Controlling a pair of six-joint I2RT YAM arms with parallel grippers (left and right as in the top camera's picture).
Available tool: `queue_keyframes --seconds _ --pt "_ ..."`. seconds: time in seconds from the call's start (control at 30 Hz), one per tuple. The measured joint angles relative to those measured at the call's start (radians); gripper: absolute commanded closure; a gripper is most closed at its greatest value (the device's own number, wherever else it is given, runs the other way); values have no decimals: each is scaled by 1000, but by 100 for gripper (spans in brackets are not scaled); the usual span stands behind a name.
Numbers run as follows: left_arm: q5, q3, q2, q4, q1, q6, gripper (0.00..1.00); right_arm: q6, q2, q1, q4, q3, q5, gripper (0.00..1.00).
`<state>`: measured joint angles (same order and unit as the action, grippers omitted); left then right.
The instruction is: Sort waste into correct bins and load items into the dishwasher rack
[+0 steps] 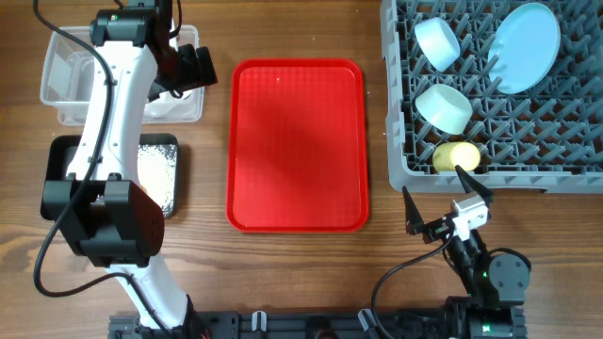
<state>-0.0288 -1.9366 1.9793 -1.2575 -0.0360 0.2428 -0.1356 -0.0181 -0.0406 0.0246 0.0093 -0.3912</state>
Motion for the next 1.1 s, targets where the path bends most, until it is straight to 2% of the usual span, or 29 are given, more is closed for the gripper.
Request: queue_keyframes --seconds 0.97,1.1 --pt "34 0 -6 -15 0 0 0 0 0 0 0 0 0 0" --pt "39 4 -60 77 -2 0 0 0 0 0 0 0 0 0"
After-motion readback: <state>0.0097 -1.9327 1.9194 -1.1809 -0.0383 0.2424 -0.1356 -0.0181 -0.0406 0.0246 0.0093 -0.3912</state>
